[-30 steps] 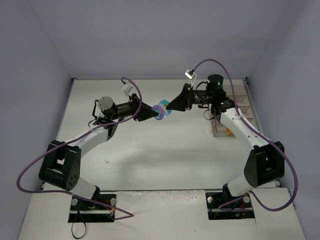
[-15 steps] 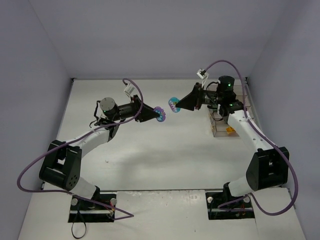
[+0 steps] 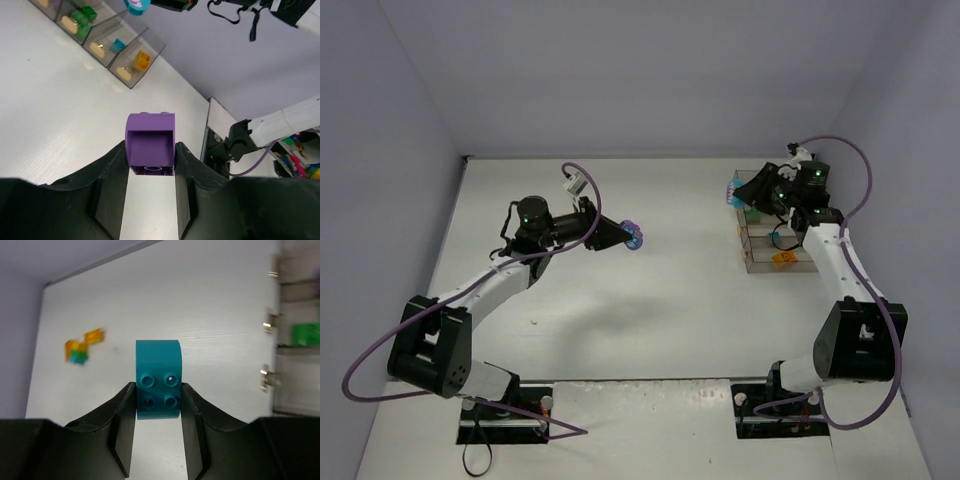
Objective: Sort the legos into containers by color
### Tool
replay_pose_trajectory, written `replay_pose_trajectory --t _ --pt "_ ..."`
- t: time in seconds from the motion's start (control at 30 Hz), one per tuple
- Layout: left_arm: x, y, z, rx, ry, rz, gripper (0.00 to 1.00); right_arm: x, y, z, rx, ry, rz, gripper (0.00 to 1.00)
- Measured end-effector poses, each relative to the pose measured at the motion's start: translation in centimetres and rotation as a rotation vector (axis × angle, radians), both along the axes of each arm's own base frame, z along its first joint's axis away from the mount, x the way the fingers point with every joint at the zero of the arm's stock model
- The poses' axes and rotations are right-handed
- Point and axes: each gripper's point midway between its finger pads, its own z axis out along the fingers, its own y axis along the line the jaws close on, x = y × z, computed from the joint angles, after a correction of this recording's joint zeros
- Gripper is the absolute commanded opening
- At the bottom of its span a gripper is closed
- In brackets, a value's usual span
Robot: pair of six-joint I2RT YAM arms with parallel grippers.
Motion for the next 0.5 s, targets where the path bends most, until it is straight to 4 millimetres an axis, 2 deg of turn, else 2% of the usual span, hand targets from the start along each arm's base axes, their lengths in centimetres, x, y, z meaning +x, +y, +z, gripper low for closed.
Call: replay_pose_trajectory --t 0.1,0.2,0.3,0.5 --pt "-0.2 0.7 -0.5 0.063 -0.029 0.035 0.00 0.5 -4.8 -2.2 -0.022 0.112 -0.265 0.00" --pt "-0.3 1.3 -1.3 0.124 -0.059 0.064 0.00 0.4 -8.3 -3.6 -0.037 0.187 -0.461 0.00" --pt "0.0 1.8 -2.2 0.170 -0.072 0.089 0.00 0.4 -9.8 -5.1 -0.041 0.241 -0.572 0.03" --pt "0.4 2.3 -4.0 0.247 -0.087 0.122 0.00 0.6 -11.0 -9.5 -0.034 0.373 -0.688 0.14"
